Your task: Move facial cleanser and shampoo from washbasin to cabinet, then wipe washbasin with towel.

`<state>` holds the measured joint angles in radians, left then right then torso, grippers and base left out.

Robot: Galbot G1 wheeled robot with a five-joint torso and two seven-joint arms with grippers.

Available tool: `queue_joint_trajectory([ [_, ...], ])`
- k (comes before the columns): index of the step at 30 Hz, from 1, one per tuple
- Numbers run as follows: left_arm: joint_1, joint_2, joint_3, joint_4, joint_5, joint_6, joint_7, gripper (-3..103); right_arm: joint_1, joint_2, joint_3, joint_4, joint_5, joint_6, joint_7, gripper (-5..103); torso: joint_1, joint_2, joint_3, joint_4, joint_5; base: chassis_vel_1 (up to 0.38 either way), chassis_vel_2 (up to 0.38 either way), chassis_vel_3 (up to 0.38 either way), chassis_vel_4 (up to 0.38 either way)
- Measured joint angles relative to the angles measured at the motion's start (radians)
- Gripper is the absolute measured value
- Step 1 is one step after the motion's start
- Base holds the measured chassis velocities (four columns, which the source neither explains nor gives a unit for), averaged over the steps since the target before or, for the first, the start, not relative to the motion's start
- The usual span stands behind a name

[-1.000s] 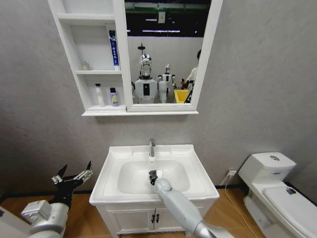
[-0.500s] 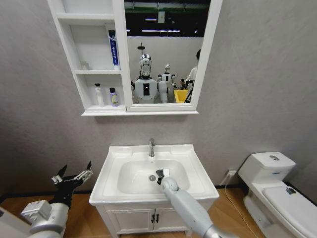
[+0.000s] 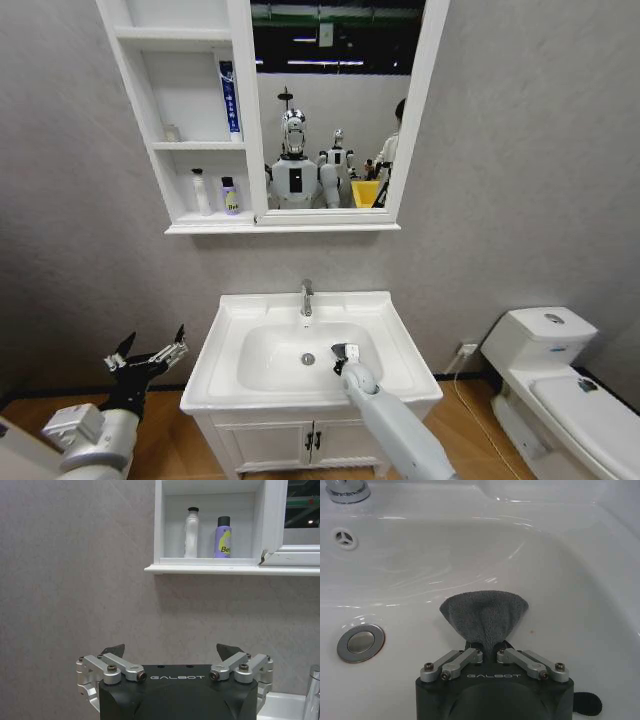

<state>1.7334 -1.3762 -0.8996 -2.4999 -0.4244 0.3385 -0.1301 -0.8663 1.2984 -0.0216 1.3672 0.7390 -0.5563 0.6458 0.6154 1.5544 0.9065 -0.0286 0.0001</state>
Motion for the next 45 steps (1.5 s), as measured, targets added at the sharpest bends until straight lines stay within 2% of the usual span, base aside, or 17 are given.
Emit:
queue_joint_trajectory([
  [9, 0.000, 0.000, 0.000, 0.000, 0.000, 0.000, 0.000, 100, -0.020, -0.030, 0.047, 0.029, -0.066, 0.048, -0.010, 8, 0.000, 0.000, 0.000, -0.0001, -0.0001, 0.000, 0.000, 0.000, 0.000],
  [10, 0.000, 0.000, 0.000, 0.000, 0.000, 0.000, 0.000, 100, -0.011, -0.040, 0.061, 0.031, -0.107, 0.073, -0.027, 8, 0.000, 0.000, 0.000, -0.0003, -0.0001, 0.000, 0.000, 0.000, 0.000],
  [12, 0.000, 0.000, 0.000, 0.000, 0.000, 0.000, 0.000, 100, -0.004, -0.045, 0.067, 0.031, -0.126, 0.090, -0.037, 8, 0.000, 0.000, 0.000, -0.0003, -0.0002, 0.000, 0.000, 0.000, 0.000],
  [15, 0.000, 0.000, 0.000, 0.000, 0.000, 0.000, 0.000, 100, 0.029, -0.058, 0.091, 0.030, -0.198, 0.200, -0.111, 8, 0.000, 0.000, 0.000, -0.0004, -0.0002, 0.000, 0.000, 0.000, 0.000],
  [16, 0.000, 0.000, 0.000, 0.000, 0.000, 0.000, 0.000, 100, 0.029, -0.058, 0.091, 0.030, -0.198, 0.200, -0.111, 8, 0.000, 0.000, 0.000, -0.0004, -0.0002, 0.000, 0.000, 0.000, 0.000],
  [19, 0.000, 0.000, 0.000, 0.000, 0.000, 0.000, 0.000, 100, 0.070, -0.067, 0.126, 0.009, -0.310, 0.338, -0.208, 8, 0.000, 0.000, 0.000, -0.0001, -0.0001, 0.000, 0.000, 0.000, 0.000],
  [22, 0.000, 0.000, 0.000, 0.000, 0.000, 0.000, 0.000, 100, 0.093, -0.077, 0.147, 0.001, -0.344, 0.370, -0.242, 8, 0.000, 0.000, 0.000, -0.0001, -0.0002, 0.000, 0.000, 0.000, 0.000],
  [27, 0.000, 0.000, 0.000, 0.000, 0.000, 0.000, 0.000, 100, 0.130, -0.111, 0.177, -0.031, -0.336, 0.378, -0.304, 8, 0.000, 0.000, 0.000, -0.0002, -0.0001, 0.000, 0.000, 0.000, 0.000],
  [29, 0.000, 0.000, 0.000, 0.000, 0.000, 0.000, 0.000, 100, 0.147, -0.134, 0.188, -0.077, -0.309, 0.377, -0.384, 8, 0.000, 0.000, 0.000, -0.0003, -0.0001, 0.000, 0.000, 0.000, 0.000],
  [34, 0.000, 0.000, 0.000, 0.000, 0.000, 0.000, 0.000, 100, 0.172, -0.125, 0.189, -0.178, -0.280, 0.388, -0.440, 8, 0.000, 0.000, 0.000, -0.0001, 0.0000, 0.000, 0.000, 0.000, 0.000],
  [38, 0.000, 0.000, 0.000, 0.000, 0.000, 0.000, 0.000, 100, 0.180, -0.105, 0.195, -0.230, -0.295, 0.390, -0.449, 6, 0.000, 0.000, 0.000, -0.0001, 0.0001, 0.000, 0.000, 0.000, 0.000],
  [40, 0.000, 0.000, 0.000, 0.000, 0.000, 0.000, 0.000, 100, 0.192, -0.086, 0.197, -0.263, -0.304, 0.390, -0.441, 16, 0.000, 0.000, 0.000, -0.0002, -0.0001, 0.000, 0.000, 0.000, 0.000],
  [41, 0.000, 0.000, 0.000, 0.000, 0.000, 0.000, 0.000, 100, 0.192, -0.086, 0.197, -0.263, -0.304, 0.390, -0.441, 16, 0.000, 0.000, 0.000, -0.0002, -0.0001, 0.000, 0.000, 0.000, 0.000],
  [45, 0.000, 0.000, 0.000, 0.000, 0.000, 0.000, 0.000, 100, 0.213, -0.070, 0.192, -0.295, -0.327, 0.377, -0.401, 38, 0.000, 0.000, 0.000, 0.0000, -0.0001, 0.000, 0.000, 0.000, 0.000],
])
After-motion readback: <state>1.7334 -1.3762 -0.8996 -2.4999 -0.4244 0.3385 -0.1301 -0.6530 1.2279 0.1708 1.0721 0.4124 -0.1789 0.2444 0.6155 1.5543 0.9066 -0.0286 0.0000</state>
